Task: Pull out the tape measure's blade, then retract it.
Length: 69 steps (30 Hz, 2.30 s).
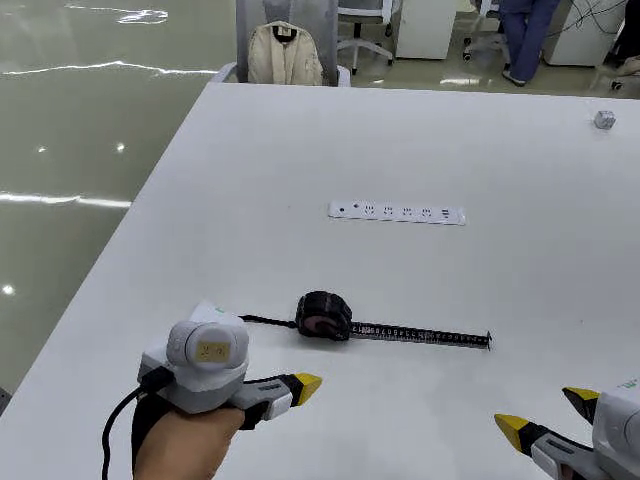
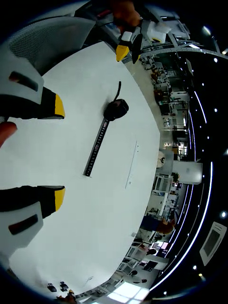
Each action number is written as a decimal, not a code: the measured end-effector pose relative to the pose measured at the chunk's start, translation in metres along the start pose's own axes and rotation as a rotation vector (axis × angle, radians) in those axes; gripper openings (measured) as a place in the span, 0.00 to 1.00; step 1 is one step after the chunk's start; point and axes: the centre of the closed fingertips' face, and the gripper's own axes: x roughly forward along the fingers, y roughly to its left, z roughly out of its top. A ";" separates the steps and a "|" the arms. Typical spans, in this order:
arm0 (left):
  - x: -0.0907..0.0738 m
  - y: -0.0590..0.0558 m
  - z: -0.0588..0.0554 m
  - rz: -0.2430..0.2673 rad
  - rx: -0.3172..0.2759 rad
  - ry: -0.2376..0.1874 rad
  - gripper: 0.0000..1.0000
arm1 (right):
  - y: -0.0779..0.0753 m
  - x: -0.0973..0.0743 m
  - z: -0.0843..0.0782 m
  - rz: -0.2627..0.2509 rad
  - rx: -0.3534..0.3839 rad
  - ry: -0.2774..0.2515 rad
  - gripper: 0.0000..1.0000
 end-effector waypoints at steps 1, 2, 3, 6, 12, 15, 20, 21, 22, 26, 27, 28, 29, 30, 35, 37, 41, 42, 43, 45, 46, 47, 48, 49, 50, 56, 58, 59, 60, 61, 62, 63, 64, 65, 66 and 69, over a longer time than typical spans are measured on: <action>-0.002 -0.001 0.001 0.000 -0.005 -0.004 0.90 | 0.001 -0.001 -0.001 0.000 0.001 0.001 0.58; -0.002 -0.002 0.001 0.001 -0.006 -0.006 0.90 | 0.002 -0.001 -0.001 0.000 0.002 0.002 0.59; -0.003 -0.002 0.002 0.004 -0.007 -0.007 0.90 | 0.002 -0.001 -0.002 0.002 0.004 0.004 0.60; -0.006 -0.002 0.002 0.011 -0.007 -0.007 0.90 | 0.001 -0.002 -0.004 -0.002 0.015 0.009 0.63; -0.011 -0.006 -0.002 0.010 -0.013 0.002 0.90 | 0.001 -0.009 -0.006 -0.006 0.027 0.017 0.67; -0.014 -0.009 -0.007 0.010 -0.018 0.009 0.90 | 0.002 -0.012 -0.007 -0.007 0.030 0.019 0.69; -0.018 -0.012 -0.011 0.009 -0.030 0.020 0.90 | 0.005 -0.016 -0.006 -0.003 0.042 0.023 0.74; -0.018 -0.012 -0.013 0.011 -0.031 0.024 0.90 | 0.005 -0.017 -0.006 -0.002 0.045 0.022 0.75; -0.019 -0.012 -0.013 0.017 -0.034 0.024 0.90 | 0.006 -0.017 -0.006 0.000 0.046 0.024 0.75; -0.022 -0.013 -0.013 0.023 -0.041 0.029 0.89 | 0.009 -0.019 -0.003 0.009 0.051 0.020 0.78; -0.022 -0.013 -0.013 0.022 -0.038 0.030 0.89 | 0.010 -0.019 -0.002 0.011 0.057 0.017 0.80; -0.022 -0.013 -0.014 0.022 -0.038 0.033 0.89 | 0.012 -0.018 -0.002 0.021 0.061 0.015 0.81; -0.023 -0.013 -0.015 0.028 -0.043 0.039 0.90 | 0.013 -0.018 -0.002 0.030 0.063 0.020 0.81; -0.023 -0.013 -0.015 0.029 -0.044 0.040 0.90 | 0.013 -0.017 -0.002 0.028 0.064 0.022 0.81; -0.025 -0.008 -0.017 0.065 -0.076 0.054 0.91 | 0.013 -0.017 -0.003 0.033 0.066 0.025 0.82; -0.026 -0.007 -0.018 0.074 -0.091 0.060 0.91 | 0.014 -0.017 -0.004 0.034 0.069 0.025 0.82; -0.026 -0.007 -0.019 0.077 -0.092 0.062 0.95 | 0.014 -0.017 -0.004 0.034 0.070 0.025 0.81; -0.026 -0.007 -0.019 0.084 -0.094 0.066 0.95 | 0.014 -0.016 -0.005 0.037 0.071 0.027 0.81; -0.026 -0.007 -0.020 0.090 -0.096 0.069 0.95 | 0.015 -0.015 -0.006 0.041 0.072 0.029 0.81; -0.024 -0.008 -0.023 0.111 -0.121 0.073 0.95 | 0.019 -0.009 -0.012 0.062 0.056 0.051 0.81; -0.024 -0.008 -0.023 0.118 -0.128 0.069 0.95 | 0.019 -0.008 -0.012 0.065 0.054 0.054 0.81; -0.022 -0.009 -0.023 0.120 -0.123 0.070 0.95 | 0.018 -0.007 -0.012 0.065 0.053 0.055 0.82; -0.021 -0.009 -0.024 0.122 -0.121 0.072 0.95 | 0.018 -0.007 -0.012 0.066 0.051 0.055 0.81; -0.020 -0.009 -0.025 0.125 -0.114 0.074 0.95 | 0.017 -0.006 -0.012 0.064 0.047 0.057 0.82; -0.018 -0.010 -0.025 0.123 -0.110 0.073 0.94 | 0.016 -0.005 -0.011 0.062 0.044 0.057 0.82; -0.012 -0.015 -0.028 0.122 -0.120 0.084 0.94 | 0.011 -0.003 -0.013 0.058 0.030 0.065 0.81; -0.009 -0.016 -0.029 0.121 -0.137 0.086 0.94 | 0.010 -0.003 -0.015 0.056 0.026 0.072 0.81; -0.008 -0.016 -0.029 0.121 -0.140 0.086 0.94 | 0.009 -0.003 -0.016 0.055 0.018 0.076 0.81; -0.006 -0.017 -0.030 0.121 -0.141 0.087 0.94 | 0.009 -0.003 -0.017 0.054 0.009 0.079 0.81; -0.004 -0.018 -0.031 0.116 -0.142 0.092 0.93 | 0.008 -0.003 -0.018 0.052 0.003 0.081 0.81; -0.003 -0.019 -0.031 0.116 -0.142 0.093 0.93 | 0.007 -0.003 -0.019 0.052 0.003 0.082 0.81; -0.001 -0.019 -0.031 0.115 -0.142 0.095 0.93 | 0.006 -0.003 -0.019 0.051 0.003 0.083 0.81; 0.001 -0.020 -0.031 0.110 -0.145 0.097 0.93 | 0.006 -0.003 -0.021 0.051 -0.002 0.086 0.81; 0.002 -0.020 -0.031 0.109 -0.148 0.097 0.93 | 0.005 -0.003 -0.021 0.049 -0.006 0.087 0.81; 0.004 -0.020 -0.030 0.110 -0.146 0.098 0.93 | 0.004 -0.003 -0.022 0.046 -0.007 0.089 0.81; 0.008 -0.019 -0.028 0.114 -0.149 0.094 0.93 | 0.003 -0.004 -0.024 0.043 -0.012 0.091 0.81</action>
